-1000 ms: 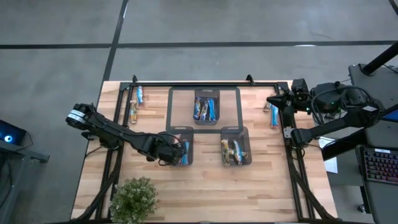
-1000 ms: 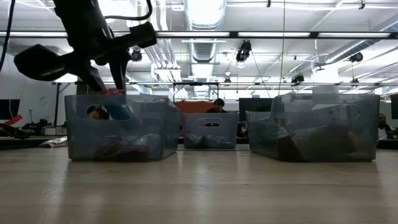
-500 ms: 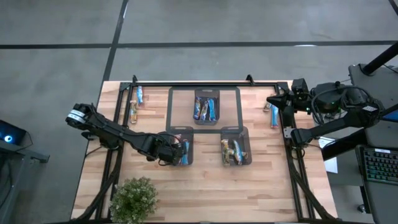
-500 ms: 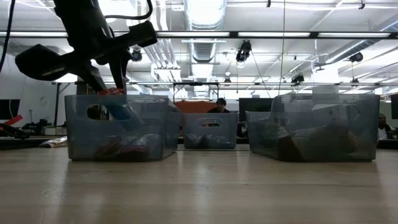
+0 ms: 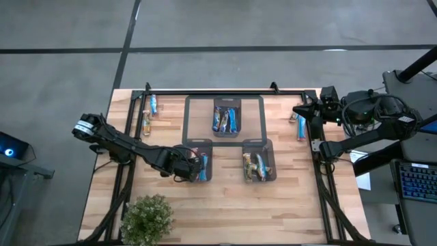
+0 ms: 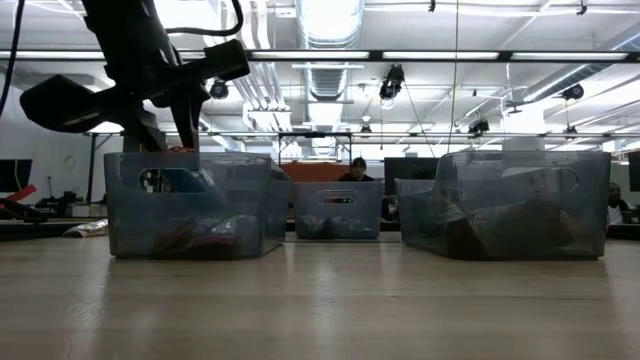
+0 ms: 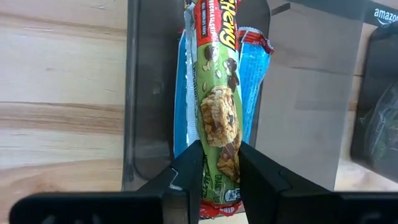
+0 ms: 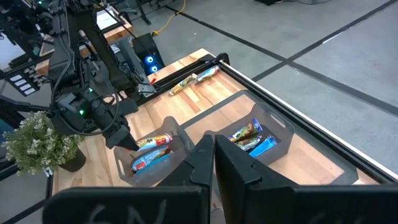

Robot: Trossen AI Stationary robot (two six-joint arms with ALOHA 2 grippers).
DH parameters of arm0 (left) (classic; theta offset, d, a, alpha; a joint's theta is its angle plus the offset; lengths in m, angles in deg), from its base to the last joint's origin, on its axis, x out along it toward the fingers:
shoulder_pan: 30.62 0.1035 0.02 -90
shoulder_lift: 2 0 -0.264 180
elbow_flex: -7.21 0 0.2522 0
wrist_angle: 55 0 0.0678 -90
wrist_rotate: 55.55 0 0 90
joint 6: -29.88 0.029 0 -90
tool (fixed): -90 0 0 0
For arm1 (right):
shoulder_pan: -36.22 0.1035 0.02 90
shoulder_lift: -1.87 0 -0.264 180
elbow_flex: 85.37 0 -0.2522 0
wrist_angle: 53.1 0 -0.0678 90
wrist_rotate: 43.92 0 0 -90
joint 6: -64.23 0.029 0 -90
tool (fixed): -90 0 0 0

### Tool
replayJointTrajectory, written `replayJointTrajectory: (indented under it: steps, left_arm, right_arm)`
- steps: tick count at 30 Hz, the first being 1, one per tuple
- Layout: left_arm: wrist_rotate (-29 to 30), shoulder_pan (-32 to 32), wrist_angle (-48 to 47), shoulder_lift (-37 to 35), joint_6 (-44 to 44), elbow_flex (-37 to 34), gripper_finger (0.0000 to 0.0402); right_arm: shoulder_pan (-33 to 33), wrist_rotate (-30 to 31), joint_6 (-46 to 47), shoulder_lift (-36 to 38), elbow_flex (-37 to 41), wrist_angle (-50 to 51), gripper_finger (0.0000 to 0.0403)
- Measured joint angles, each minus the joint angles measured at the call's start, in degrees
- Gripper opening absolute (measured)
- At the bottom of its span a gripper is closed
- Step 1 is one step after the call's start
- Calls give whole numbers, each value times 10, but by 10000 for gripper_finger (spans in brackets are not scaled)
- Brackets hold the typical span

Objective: Pick and place Granola Bars by type
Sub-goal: Put the red granola bar into the bottom left black bin, then put the orange granola bar into the bottom right black bin

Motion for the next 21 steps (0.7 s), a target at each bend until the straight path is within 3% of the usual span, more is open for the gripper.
replayJointTrajectory:
  steps: [12, 21]
  left_arm:
    - [-13, 0, 4, 0, 5, 0, 78]
    - [-21, 1, 6, 0, 5, 0, 149]
  right_arm:
    - [0, 2, -2, 0, 0, 0, 9]
    - [0, 15, -2, 0, 0, 0, 9]
